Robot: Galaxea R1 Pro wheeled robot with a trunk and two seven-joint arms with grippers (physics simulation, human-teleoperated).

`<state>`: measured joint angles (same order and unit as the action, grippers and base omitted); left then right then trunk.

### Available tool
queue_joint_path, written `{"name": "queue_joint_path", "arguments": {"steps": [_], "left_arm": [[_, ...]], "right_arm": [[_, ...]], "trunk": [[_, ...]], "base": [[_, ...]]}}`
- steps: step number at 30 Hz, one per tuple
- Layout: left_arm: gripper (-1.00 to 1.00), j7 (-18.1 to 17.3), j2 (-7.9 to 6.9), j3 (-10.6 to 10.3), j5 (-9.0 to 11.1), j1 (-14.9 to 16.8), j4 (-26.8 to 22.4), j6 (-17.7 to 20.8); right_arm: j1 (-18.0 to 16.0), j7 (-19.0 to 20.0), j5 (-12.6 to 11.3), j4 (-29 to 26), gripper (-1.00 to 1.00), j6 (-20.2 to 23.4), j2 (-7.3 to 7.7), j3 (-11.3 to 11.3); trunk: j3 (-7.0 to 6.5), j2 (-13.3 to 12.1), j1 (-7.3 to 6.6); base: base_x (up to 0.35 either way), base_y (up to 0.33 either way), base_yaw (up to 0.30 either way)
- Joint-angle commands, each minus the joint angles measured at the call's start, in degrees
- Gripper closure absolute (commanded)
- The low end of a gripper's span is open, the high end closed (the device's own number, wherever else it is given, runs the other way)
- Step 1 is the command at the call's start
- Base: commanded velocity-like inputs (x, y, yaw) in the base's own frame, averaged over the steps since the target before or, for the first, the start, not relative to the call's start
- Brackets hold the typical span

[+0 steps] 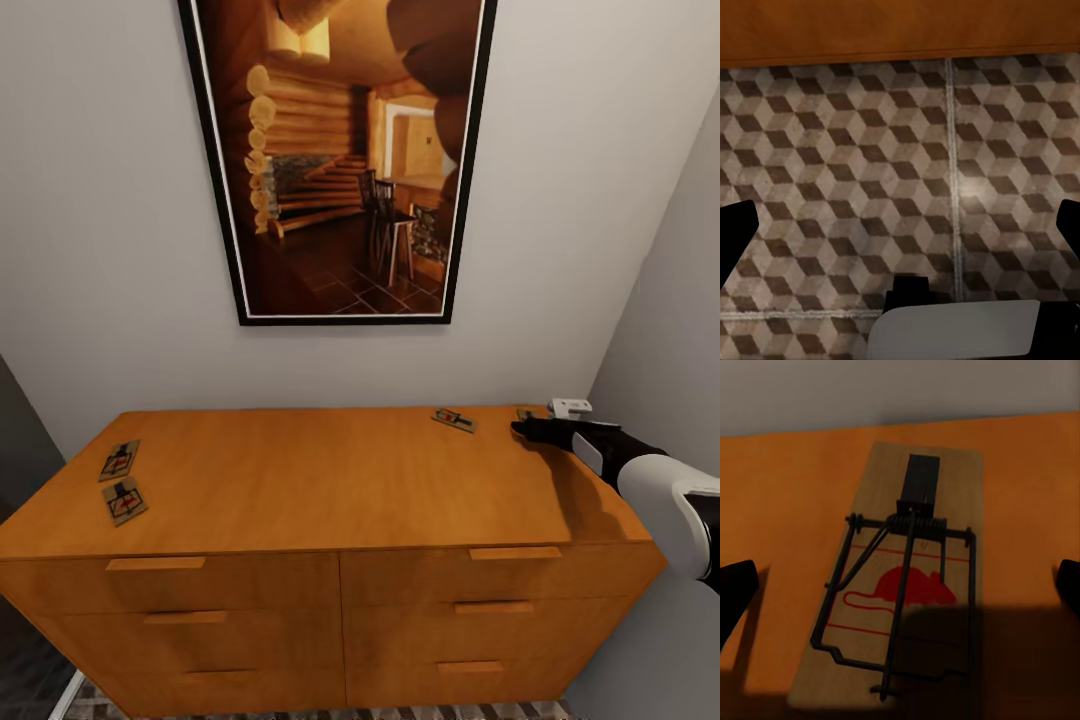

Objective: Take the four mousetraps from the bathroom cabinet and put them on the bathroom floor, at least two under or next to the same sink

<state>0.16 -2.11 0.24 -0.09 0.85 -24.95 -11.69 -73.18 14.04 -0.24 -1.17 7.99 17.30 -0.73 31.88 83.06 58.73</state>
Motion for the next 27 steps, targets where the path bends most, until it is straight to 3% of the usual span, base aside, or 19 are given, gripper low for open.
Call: {"name": "queue_joint_path", "arguments": {"steps": [1,23,24,27], "left_arm": [[-1.00,0.02,0.00,0.02,-0.02,0.03,0.01,-0.18],[-1.00,0.02,0.00,0.02,0.00,0.03,0.01,-0.18],[-1.00,0.02,0.00,0.02,-0.02,0.03,0.01,-0.18],[-1.00,0.02,0.00,0.02,-0.03,0.03,0.02,-0.18]], "right_arm": [[0.05,0.18,0.11,0.02,-1.00,0.36,0.01,-0.15],[0.15,0.11,0.09,0.02,-1.00,0.36,0.01,-0.21],[0.15,0.11,0.10,0.02,1.00,0.36,0.01,-0.21],[0.16,0.11,0.11,0.02,1.00,0.36,0.01,-0.19]], "trunk": [[0.15,0.02,0.00],[0.35,0.02,0.00],[0.35,0.02,0.00],[0.35,0.02,0.00]], "base": [[0.000,0.000,0.000],[0.000,0.000,0.000],[0.000,0.000,0.000],[0.000,0.000,0.000]]}}
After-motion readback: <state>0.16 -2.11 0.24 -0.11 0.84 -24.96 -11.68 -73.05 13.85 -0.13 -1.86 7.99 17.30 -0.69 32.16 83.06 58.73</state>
